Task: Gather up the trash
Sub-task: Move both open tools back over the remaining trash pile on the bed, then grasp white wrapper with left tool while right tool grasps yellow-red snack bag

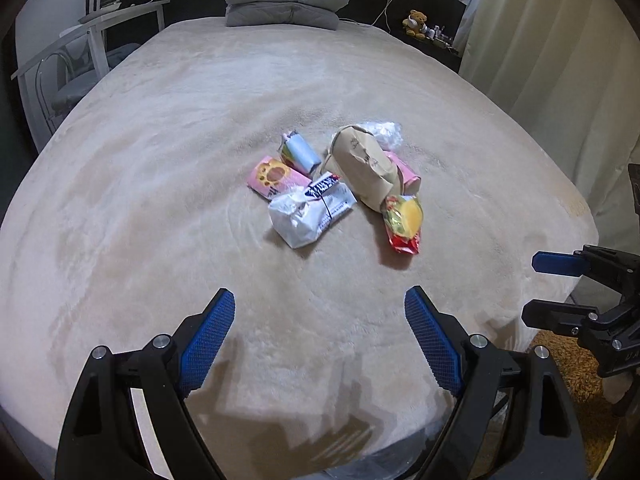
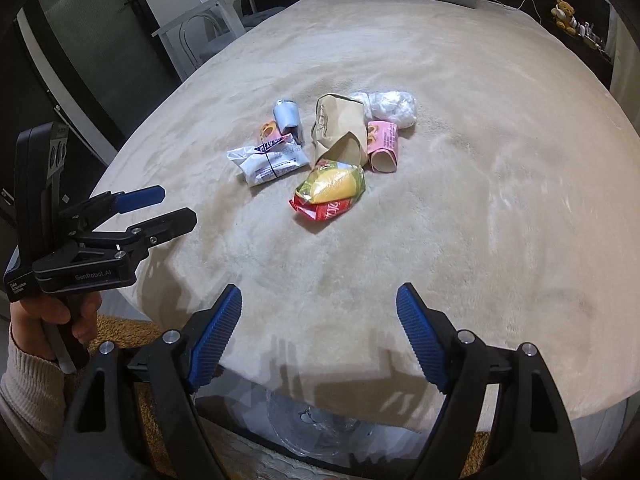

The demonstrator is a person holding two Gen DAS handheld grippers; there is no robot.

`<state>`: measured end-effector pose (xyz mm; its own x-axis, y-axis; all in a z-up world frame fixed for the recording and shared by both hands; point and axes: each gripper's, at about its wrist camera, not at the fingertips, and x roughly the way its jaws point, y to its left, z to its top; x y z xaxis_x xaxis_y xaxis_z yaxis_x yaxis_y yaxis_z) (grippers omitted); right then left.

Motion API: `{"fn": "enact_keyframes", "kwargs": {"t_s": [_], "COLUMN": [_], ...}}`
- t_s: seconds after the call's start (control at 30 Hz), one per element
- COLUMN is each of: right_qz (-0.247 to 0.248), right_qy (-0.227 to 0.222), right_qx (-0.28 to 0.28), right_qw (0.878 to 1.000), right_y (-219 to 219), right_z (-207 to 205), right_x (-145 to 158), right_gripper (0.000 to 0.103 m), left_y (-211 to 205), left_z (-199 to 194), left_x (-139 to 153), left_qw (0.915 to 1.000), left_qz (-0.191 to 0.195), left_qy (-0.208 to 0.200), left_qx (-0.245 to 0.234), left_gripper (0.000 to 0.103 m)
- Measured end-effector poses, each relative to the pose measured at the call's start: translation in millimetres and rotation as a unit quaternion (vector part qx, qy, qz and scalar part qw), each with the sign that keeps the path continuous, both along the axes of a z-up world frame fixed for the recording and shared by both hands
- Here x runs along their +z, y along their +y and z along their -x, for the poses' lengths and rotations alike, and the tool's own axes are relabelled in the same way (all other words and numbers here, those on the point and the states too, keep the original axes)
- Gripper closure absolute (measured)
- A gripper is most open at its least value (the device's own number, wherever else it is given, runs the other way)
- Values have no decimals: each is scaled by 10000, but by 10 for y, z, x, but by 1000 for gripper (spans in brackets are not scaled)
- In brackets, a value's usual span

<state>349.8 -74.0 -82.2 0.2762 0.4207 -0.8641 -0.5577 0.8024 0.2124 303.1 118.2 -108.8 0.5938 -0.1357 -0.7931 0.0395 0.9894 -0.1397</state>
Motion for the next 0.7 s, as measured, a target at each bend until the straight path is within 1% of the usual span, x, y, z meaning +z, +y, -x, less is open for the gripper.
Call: {"fn": "enact_keyframes", "kwargs": {"t_s": [0.1, 0.17, 0.3, 0.43, 0.57, 0.67, 0.7], "right_qz": [12, -1, -22, 9, 13, 22, 6], "right_qy": [-2, 10, 41, 114, 287, 369, 408], "right_qx": [34, 30, 6, 10, -33, -69, -75], "right_qw": [10000, 10000, 10000, 9999, 9996, 9993, 9991], "right_y": [96, 155, 262, 359, 411, 432, 442], "right_z": [-145, -246, -430, -588, -740, -843, -874], "right_x": [-29, -52, -104, -191, -305, -372, -391], "right_gripper": [22, 17, 17, 17, 17, 17, 17], "left_y": [49, 73, 111, 170, 218, 224, 229], "left_z": [-177, -293, -519, -693, -831, -907, -927], "left_x": [3, -14, -82, -160, -244, -298, -315], "left_qw": [10000, 9998, 9992, 9985, 9976, 9969, 9966], "left_qz": [-65, -122, -254, -92, 24, 23, 53], "left_qy": [-21, -26, 15, 56, 152, 193, 210], "left_qx": [-68, -137, -295, -534, -673, -757, -792], "left_gripper": [18, 18, 18, 18, 19, 20, 24]}}
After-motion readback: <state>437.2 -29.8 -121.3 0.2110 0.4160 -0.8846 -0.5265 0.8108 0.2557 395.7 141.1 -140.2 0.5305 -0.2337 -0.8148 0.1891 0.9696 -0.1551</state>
